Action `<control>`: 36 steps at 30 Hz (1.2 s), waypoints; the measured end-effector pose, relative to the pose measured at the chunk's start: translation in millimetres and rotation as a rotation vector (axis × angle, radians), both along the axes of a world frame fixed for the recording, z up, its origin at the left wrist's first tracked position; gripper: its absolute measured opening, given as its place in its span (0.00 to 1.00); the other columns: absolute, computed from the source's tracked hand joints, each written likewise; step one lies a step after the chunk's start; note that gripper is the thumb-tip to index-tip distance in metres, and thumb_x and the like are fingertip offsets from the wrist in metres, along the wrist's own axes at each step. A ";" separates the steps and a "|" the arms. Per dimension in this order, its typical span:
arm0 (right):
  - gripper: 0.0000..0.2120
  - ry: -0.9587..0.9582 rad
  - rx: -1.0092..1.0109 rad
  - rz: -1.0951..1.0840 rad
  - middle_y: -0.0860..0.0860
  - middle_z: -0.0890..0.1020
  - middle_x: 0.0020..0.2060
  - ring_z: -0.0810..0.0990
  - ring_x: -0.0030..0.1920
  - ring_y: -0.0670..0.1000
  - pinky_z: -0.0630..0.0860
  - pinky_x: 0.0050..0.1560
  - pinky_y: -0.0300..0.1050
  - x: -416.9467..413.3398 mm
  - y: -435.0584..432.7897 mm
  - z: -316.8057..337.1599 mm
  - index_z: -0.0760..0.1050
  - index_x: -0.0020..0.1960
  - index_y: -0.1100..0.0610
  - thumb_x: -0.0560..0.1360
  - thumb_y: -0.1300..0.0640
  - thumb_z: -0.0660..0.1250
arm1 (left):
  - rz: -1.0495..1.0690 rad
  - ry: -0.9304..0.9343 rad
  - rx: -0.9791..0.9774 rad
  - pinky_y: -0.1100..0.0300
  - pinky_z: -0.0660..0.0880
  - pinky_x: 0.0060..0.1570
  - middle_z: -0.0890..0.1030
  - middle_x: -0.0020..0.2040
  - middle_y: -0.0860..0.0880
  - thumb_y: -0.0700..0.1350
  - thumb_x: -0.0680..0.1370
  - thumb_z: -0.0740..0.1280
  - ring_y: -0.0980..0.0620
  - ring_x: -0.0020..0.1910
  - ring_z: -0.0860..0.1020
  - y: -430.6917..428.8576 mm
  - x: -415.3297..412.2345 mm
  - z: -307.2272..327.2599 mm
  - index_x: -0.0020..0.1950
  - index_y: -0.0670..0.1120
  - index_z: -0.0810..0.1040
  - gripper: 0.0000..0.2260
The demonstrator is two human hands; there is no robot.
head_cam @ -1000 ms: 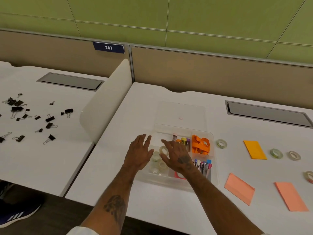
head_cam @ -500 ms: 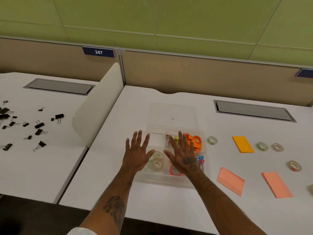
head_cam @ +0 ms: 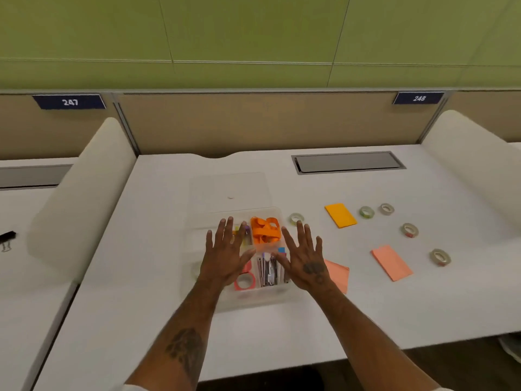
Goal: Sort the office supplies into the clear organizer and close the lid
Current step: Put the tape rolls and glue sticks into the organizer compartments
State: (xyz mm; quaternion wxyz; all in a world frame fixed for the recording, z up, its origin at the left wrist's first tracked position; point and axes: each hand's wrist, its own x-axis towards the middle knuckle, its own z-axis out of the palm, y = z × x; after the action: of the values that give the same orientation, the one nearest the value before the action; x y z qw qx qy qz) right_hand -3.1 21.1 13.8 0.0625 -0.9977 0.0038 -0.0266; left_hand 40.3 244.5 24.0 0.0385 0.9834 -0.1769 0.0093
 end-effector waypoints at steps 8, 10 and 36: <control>0.36 -0.008 0.026 -0.131 0.59 0.51 0.77 0.49 0.77 0.61 0.54 0.71 0.67 -11.9 -82.7 -0.6 0.51 0.78 0.48 0.76 0.31 0.42 | -0.125 -0.006 -0.040 0.39 0.47 0.74 0.48 0.80 0.42 0.66 0.79 0.48 0.41 0.79 0.45 -94.7 16.9 3.6 0.80 0.51 0.47 0.34; 0.36 0.006 0.024 -0.152 0.59 0.50 0.77 0.48 0.77 0.61 0.53 0.72 0.66 -12.1 -109.9 -0.6 0.50 0.78 0.48 0.76 0.31 0.41 | -0.152 0.007 -0.036 0.40 0.43 0.75 0.44 0.80 0.43 0.67 0.78 0.45 0.43 0.79 0.42 -123.5 20.6 0.1 0.80 0.53 0.43 0.34; 0.28 -0.060 0.028 -0.348 0.62 0.74 0.66 0.75 0.64 0.64 0.78 0.55 0.60 -59.1 -406.2 -49.7 0.73 0.68 0.57 0.73 0.44 0.70 | -0.445 0.118 0.002 0.44 0.44 0.75 0.42 0.80 0.46 0.67 0.78 0.43 0.45 0.79 0.42 -457.5 52.5 -40.3 0.79 0.54 0.39 0.33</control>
State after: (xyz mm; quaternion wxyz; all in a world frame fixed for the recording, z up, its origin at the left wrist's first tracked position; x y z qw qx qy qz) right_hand -62.1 -385.1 -36.0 0.0708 -0.9798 0.1750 -0.0666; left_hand 92.8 -213.1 -16.4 0.0491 0.9190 -0.3870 -0.0570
